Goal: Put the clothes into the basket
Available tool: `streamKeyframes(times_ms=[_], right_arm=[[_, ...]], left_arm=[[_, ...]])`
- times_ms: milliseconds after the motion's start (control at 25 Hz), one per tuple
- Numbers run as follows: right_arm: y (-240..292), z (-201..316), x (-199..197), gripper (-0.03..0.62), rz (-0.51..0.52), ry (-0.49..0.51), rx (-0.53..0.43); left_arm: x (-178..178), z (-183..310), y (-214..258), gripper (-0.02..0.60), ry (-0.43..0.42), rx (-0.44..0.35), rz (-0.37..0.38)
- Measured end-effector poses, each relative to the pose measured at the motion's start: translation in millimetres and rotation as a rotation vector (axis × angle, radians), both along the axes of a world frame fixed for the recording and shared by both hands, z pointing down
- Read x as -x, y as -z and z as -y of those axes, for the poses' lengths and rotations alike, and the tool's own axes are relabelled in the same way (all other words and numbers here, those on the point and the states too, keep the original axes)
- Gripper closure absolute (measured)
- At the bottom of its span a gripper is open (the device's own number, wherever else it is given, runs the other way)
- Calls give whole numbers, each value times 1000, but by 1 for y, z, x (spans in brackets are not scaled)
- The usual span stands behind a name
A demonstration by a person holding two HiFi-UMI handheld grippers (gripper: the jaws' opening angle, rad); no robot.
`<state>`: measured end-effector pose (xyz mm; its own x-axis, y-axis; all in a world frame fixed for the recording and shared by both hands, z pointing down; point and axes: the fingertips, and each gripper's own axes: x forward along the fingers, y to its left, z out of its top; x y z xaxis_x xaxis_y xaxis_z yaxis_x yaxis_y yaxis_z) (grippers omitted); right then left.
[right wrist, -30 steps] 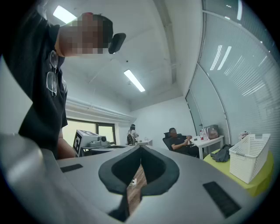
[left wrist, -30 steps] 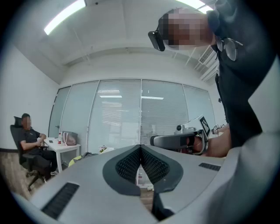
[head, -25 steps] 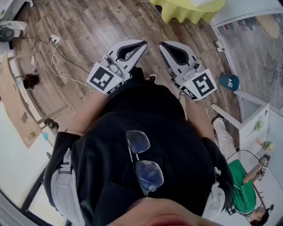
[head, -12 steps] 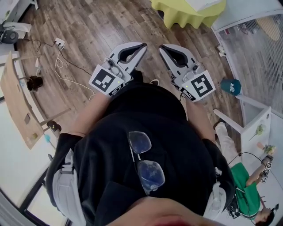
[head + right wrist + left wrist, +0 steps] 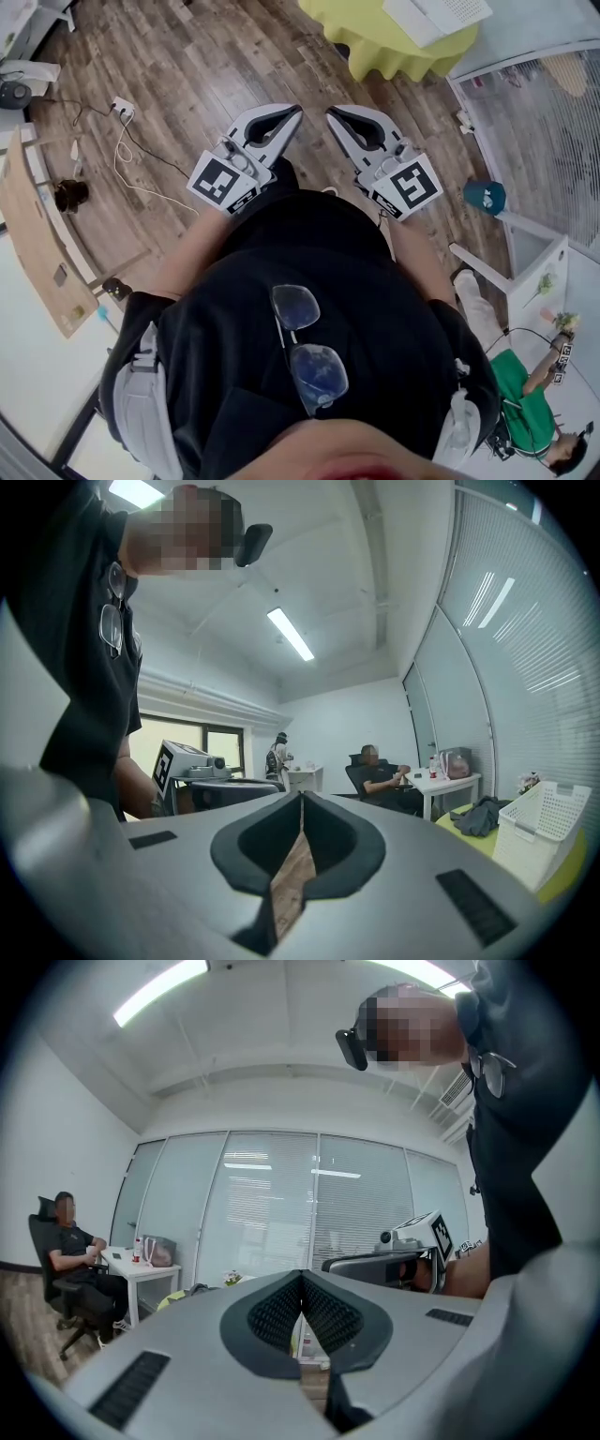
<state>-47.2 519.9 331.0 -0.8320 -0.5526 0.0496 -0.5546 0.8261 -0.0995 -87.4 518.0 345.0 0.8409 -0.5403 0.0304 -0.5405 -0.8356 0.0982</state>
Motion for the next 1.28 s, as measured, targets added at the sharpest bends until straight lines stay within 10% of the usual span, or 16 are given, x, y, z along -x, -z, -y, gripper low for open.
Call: streamKeyframes(times_ms=[1280], right_arm=[[8,218,209,566,-39,-24,-31]], left_arm=[[203,219,9,572,14,-33,-2]])
